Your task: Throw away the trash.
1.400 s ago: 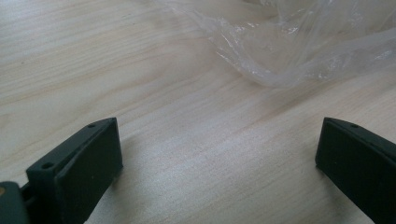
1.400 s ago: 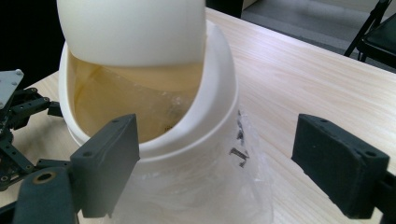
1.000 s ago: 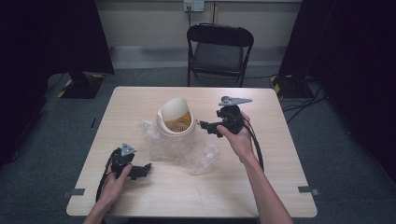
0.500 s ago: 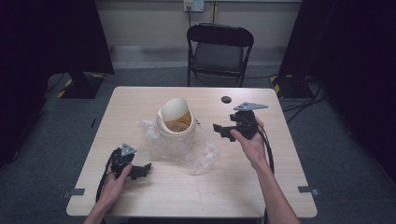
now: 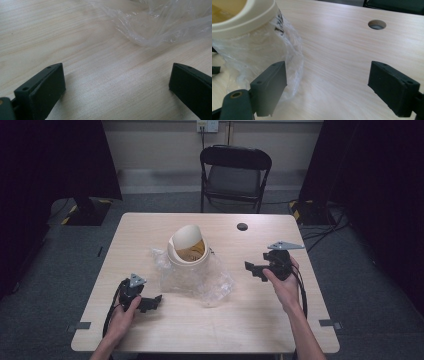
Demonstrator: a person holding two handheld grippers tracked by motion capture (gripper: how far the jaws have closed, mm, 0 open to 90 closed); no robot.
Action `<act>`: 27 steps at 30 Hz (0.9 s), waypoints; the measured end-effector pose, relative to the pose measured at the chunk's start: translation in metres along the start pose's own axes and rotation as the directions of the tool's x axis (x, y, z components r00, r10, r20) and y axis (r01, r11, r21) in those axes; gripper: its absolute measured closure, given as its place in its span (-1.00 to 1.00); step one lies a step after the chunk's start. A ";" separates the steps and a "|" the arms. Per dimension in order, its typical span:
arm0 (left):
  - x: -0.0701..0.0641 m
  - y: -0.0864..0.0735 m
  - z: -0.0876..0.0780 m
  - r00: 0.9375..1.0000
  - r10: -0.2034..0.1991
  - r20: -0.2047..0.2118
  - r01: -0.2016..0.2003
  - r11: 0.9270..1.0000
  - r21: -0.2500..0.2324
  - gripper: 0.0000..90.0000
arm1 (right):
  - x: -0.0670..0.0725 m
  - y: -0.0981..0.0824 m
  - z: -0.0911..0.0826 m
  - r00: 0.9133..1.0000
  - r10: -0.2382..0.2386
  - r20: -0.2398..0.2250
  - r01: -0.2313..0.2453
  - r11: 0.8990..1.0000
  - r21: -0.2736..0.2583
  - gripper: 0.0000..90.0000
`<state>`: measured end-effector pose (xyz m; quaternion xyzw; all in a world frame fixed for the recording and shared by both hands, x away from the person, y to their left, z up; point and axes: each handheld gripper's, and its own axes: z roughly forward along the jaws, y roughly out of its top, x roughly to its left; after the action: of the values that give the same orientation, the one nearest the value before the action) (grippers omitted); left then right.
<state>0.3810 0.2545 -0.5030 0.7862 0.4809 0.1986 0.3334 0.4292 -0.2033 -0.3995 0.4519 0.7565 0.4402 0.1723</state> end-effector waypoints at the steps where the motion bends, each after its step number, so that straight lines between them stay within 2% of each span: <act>1: 0.001 0.000 0.000 1.000 0.010 -0.002 -0.010 1.000 0.005 -1.00 | -0.002 -0.002 -0.001 1.000 0.000 0.004 0.000 1.000 -0.001 -0.68; 8: 0.000 0.000 0.000 1.000 -0.001 0.001 0.001 1.000 0.000 -1.00 | -0.014 -0.020 -0.014 0.999 0.015 0.045 -0.016 1.000 0.015 -0.68; 9: 0.001 0.000 0.000 1.000 0.010 -0.002 -0.010 1.000 0.005 -1.00 | -0.016 -0.022 -0.015 0.999 0.016 0.051 -0.017 1.000 0.013 -0.68; 12: 0.000 0.000 0.000 1.000 -0.003 0.001 0.003 1.000 -0.002 -1.00 | -0.020 -0.029 -0.017 0.998 0.023 0.062 -0.024 0.999 0.020 -0.68; 14: 0.000 0.000 0.000 1.000 0.007 -0.001 -0.007 1.000 0.003 -1.00 | -0.023 -0.036 -0.017 0.997 0.026 0.069 -0.029 0.999 0.036 -0.68; 15: 0.000 0.000 0.000 1.000 -0.001 0.001 0.001 1.000 0.000 -1.00 | -0.024 -0.039 -0.016 0.997 0.031 0.068 -0.034 0.998 0.048 -0.68; 21: 0.001 0.000 0.000 1.000 0.010 -0.002 -0.010 1.000 0.005 -1.00 | -0.034 -0.059 -0.015 0.994 0.064 0.090 -0.069 0.996 0.059 -0.67; 22: 0.000 0.000 0.000 1.000 0.000 0.000 0.000 1.000 -0.001 -1.00 | -0.035 -0.063 -0.014 0.993 0.071 0.096 -0.077 0.995 0.068 -0.67; 24: 0.001 0.000 0.000 1.000 0.010 -0.002 -0.010 1.000 0.004 -1.00 | -0.038 -0.069 -0.013 0.991 0.084 0.104 -0.092 0.993 0.078 -0.65; 25: 0.000 0.000 0.000 1.000 -0.003 0.001 0.003 1.000 0.000 -1.00 | -0.041 -0.076 -0.011 0.988 0.104 0.110 -0.115 0.989 0.094 -0.65; 27: 0.000 0.000 0.000 1.000 -0.001 0.000 0.001 1.000 0.002 -1.00 | -0.043 -0.081 -0.009 0.987 0.108 0.117 -0.120 0.988 0.102 -0.65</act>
<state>0.3805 0.2544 -0.5029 0.7862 0.4815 0.1981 0.3328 0.4027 -0.2606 -0.4672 0.5268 0.7415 0.3818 0.1639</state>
